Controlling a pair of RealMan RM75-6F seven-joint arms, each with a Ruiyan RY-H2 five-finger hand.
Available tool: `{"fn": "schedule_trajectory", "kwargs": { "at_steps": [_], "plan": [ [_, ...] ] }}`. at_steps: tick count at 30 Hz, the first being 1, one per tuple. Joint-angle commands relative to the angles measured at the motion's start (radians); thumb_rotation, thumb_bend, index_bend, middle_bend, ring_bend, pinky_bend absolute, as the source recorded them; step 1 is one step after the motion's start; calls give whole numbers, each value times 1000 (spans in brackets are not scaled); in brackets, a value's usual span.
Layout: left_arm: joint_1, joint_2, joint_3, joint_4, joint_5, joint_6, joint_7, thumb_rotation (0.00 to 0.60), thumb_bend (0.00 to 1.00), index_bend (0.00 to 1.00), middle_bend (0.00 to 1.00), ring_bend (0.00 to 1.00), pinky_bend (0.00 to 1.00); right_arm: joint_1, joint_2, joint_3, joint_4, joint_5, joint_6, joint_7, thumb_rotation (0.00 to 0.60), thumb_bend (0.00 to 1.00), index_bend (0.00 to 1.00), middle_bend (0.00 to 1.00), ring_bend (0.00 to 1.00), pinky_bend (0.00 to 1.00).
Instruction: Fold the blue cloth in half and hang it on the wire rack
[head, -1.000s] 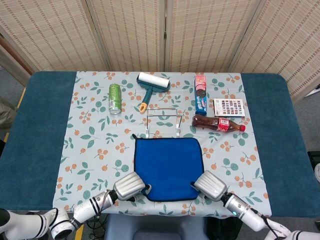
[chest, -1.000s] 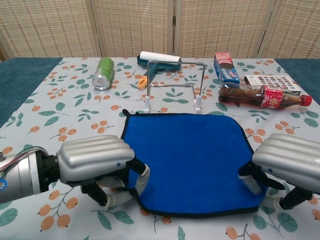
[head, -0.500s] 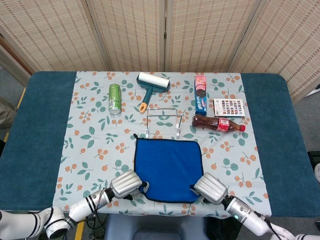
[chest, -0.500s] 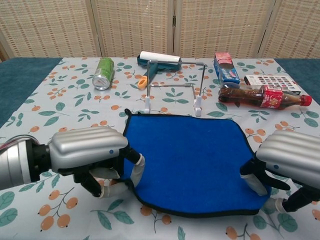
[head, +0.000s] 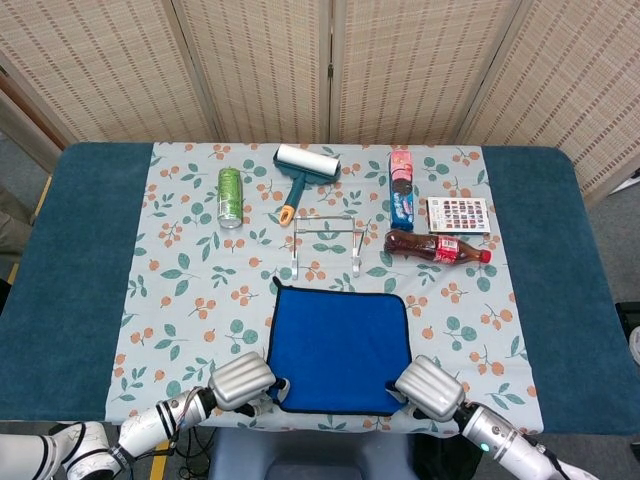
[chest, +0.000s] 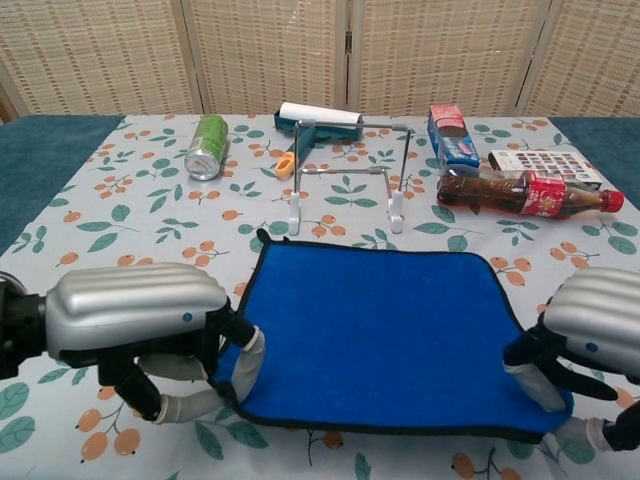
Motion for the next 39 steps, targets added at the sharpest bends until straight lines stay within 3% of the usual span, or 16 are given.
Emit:
{"fn": "schedule_trajectory", "kwargs": {
  "at_steps": [1, 24, 39],
  "plan": [
    [-7, -20, -27, 16, -28, -16, 6, 600, 481, 572, 982, 937, 1000, -3, 0, 13, 1, 19, -1, 0, 600, 358, 655, 835, 846, 993],
    [-113, -112, -209, 194, -301, -217, 15, 600, 481, 566, 979, 932, 1000, 36, -63, 158, 64, 235, -89, 9, 600, 365, 654, 835, 846, 993],
    [-179, -155, -274, 313, -482, -327, 67, 600, 481, 555, 976, 930, 1000, 97, -107, 223, 140, 315, -154, -4, 600, 366, 655, 834, 846, 993]
  ]
}}
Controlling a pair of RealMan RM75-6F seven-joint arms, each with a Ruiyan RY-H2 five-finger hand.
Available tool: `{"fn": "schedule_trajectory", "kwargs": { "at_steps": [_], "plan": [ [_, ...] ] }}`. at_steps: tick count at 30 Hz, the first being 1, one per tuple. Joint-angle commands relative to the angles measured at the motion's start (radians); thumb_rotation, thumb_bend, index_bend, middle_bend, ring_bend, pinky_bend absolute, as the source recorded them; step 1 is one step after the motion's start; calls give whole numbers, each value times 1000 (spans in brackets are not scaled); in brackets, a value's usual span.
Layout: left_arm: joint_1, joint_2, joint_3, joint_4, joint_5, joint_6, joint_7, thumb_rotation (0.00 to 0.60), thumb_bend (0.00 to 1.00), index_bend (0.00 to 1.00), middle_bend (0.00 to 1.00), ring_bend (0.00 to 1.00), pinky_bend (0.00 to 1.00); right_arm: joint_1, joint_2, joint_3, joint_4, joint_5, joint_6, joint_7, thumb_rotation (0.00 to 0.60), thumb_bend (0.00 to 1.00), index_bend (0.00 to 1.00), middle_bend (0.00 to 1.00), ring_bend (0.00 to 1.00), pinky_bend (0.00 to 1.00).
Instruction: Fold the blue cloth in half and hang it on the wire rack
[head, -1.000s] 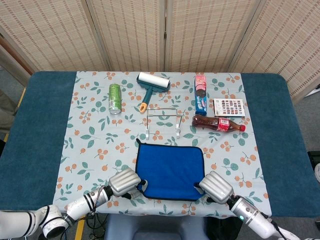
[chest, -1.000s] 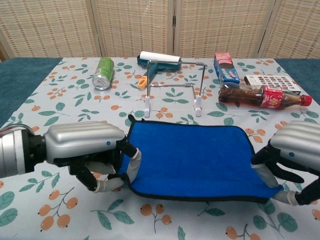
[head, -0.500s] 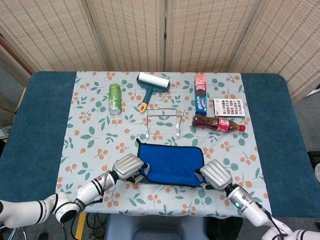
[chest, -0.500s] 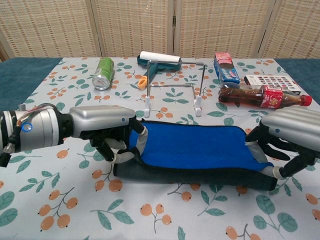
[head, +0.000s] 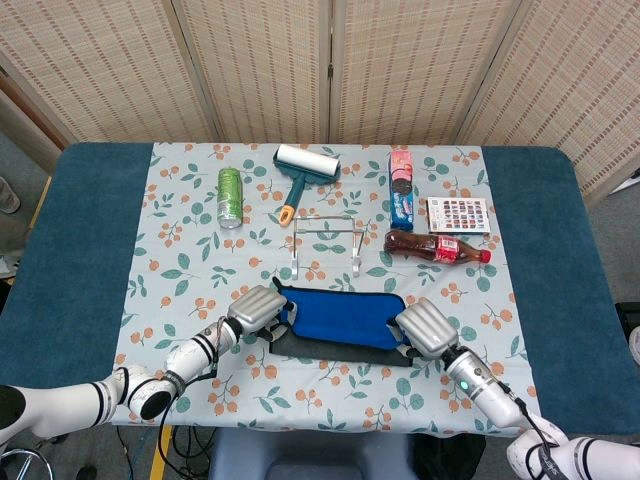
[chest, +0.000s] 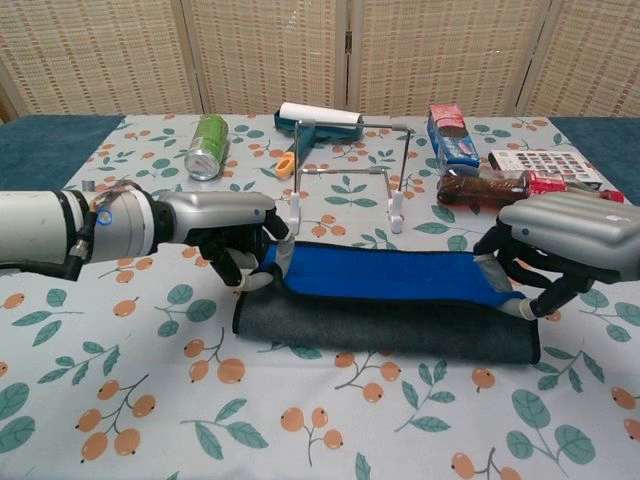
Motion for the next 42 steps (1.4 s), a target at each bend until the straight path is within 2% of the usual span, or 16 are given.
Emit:
{"fn": "schedule_trajectory", "kwargs": {
  "at_steps": [1, 25, 38, 42],
  "plan": [
    [-14, -13, -13, 28, -44, -21, 19, 600, 481, 555, 976, 930, 1000, 12, -8, 9, 16, 10, -11, -3, 600, 366, 655, 834, 846, 993],
    [-49, -39, -34, 97, -215, -43, 95, 600, 481, 517, 968, 924, 1000, 71, -49, 36, 106, 51, -45, -5, 600, 366, 655, 834, 846, 993],
    [-66, -45, -34, 108, -293, -37, 144, 600, 480, 460, 948, 916, 1000, 94, -72, 42, 153, 72, -64, 7, 600, 366, 655, 834, 846, 993],
    [-69, -46, -32, 106, -321, -28, 164, 600, 471, 402, 929, 908, 1000, 102, -82, 46, 173, 77, -70, 15, 600, 366, 655, 834, 846, 993]
  ]
}}
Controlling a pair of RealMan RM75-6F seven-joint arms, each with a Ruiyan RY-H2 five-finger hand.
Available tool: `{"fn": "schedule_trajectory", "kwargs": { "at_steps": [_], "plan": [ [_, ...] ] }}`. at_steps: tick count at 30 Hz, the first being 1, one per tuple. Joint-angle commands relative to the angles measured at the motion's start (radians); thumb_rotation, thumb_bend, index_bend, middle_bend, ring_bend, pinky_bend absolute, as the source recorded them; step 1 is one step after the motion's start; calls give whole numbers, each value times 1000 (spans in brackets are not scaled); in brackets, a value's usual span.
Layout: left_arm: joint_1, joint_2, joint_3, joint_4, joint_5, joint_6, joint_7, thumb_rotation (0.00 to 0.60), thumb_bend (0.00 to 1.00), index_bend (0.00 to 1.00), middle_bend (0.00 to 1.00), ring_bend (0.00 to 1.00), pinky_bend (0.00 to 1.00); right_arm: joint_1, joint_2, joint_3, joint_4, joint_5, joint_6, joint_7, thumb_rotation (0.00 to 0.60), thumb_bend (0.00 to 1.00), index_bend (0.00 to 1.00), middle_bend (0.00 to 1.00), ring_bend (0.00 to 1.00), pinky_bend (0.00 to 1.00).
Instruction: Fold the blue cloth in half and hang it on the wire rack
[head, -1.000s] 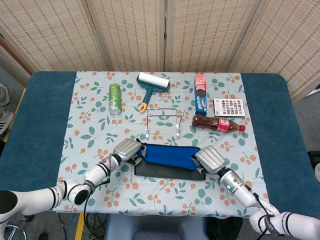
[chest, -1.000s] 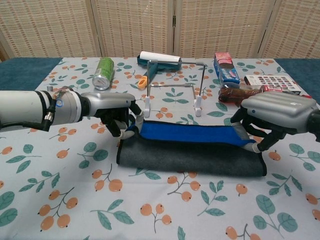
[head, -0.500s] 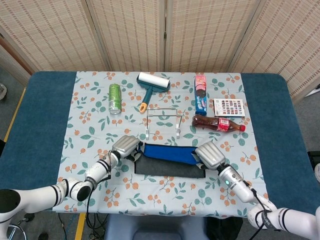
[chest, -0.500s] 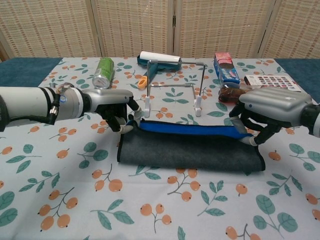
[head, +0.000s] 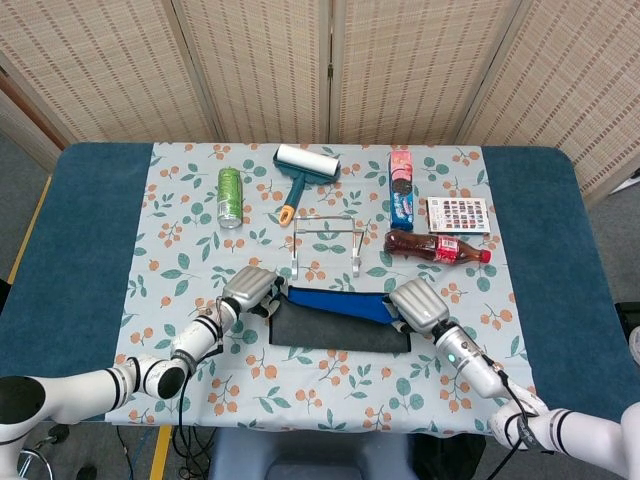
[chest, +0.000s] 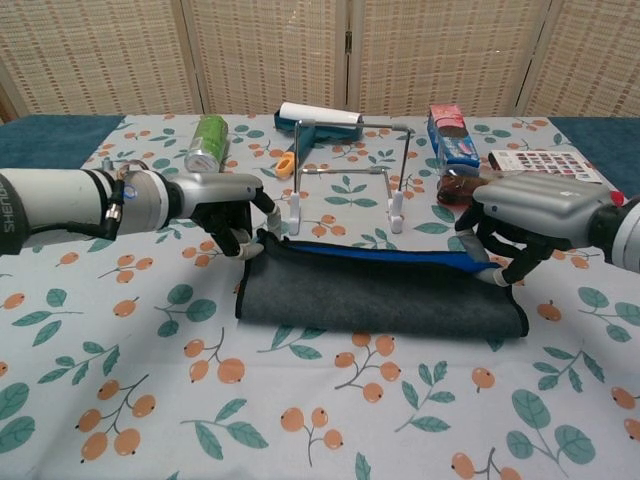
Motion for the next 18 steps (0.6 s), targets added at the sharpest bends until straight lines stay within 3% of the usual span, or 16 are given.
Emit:
{"fn": "schedule_trajectory", "kwargs": {
  "at_steps": [1, 4, 8, 18],
  "plan": [
    [-2, 0, 4, -4, -20, 11, 20, 600, 470, 387, 923, 906, 1000, 6, -8, 2, 14, 3, -5, 5, 600, 366, 655, 834, 846, 993],
    [-1, 2, 8, -14, -40, 28, 40, 600, 454, 313, 892, 895, 1000, 11, -15, 3, 27, 4, -6, 9, 600, 366, 654, 834, 846, 993],
    [2, 0, 9, -25, -69, 57, 65, 600, 359, 217, 859, 889, 1000, 15, -26, 7, 45, 12, -6, 11, 600, 348, 635, 834, 846, 993],
    [24, 14, 8, -69, -103, 139, 116, 600, 325, 97, 851, 889, 1000, 35, -52, 29, 89, 41, -16, -2, 600, 222, 368, 821, 846, 993]
  ]
}}
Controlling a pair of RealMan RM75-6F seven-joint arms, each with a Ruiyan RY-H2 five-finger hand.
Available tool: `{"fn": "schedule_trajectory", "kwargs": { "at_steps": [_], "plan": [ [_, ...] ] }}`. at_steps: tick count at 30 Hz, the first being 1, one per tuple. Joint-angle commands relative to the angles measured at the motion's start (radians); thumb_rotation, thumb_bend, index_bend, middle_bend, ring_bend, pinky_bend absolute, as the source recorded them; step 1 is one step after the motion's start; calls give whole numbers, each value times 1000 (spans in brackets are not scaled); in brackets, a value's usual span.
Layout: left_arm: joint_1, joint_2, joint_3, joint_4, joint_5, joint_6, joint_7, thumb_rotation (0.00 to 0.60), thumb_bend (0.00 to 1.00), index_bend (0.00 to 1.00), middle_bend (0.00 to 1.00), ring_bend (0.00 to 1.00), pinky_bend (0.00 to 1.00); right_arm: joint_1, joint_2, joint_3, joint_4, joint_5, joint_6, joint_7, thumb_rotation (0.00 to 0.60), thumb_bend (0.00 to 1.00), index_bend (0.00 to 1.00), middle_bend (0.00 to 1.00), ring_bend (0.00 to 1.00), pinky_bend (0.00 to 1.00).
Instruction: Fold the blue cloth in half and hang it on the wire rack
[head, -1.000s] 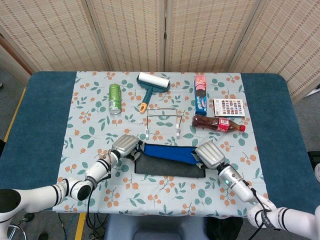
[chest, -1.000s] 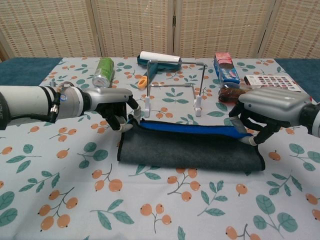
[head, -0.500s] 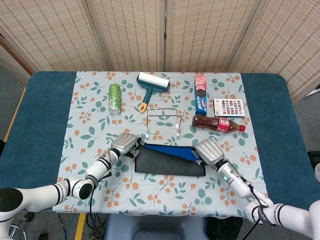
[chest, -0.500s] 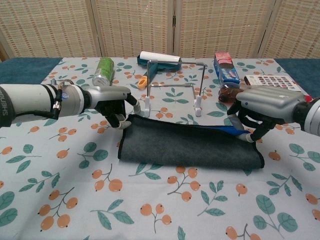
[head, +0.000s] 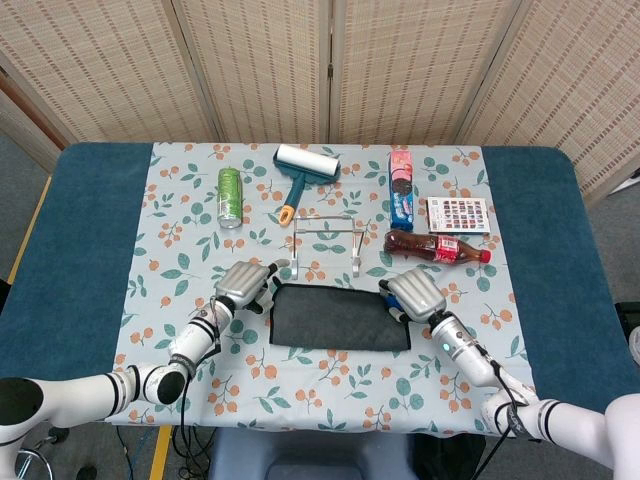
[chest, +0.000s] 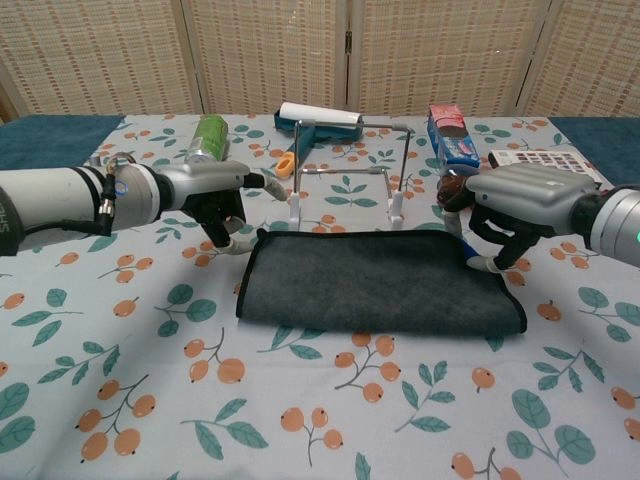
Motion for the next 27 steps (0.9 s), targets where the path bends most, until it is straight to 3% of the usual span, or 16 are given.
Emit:
{"fn": "schedule_trajectory", "kwargs": {
  "at_steps": [1, 17, 22, 27],
  "plan": [
    [11, 11, 1, -19, -8, 22, 16, 600, 322, 91, 851, 889, 1000, 3, -4, 3, 4, 9, -4, -4, 600, 206, 337, 813, 845, 993],
    [85, 78, -22, -123, 12, 156, 22, 600, 297, 46, 790, 833, 1000, -10, 2, 25, -2, 74, 29, -71, 600, 181, 247, 804, 845, 993],
    [118, 121, -22, -171, 32, 191, 14, 600, 297, 48, 756, 733, 1000, -33, 48, 24, -51, 58, 74, -50, 600, 181, 247, 803, 843, 993],
    [151, 156, -20, -203, 50, 233, 16, 600, 297, 58, 655, 602, 985, -62, 106, 11, -99, 28, 123, -34, 600, 183, 247, 786, 830, 993]
  ]
}}
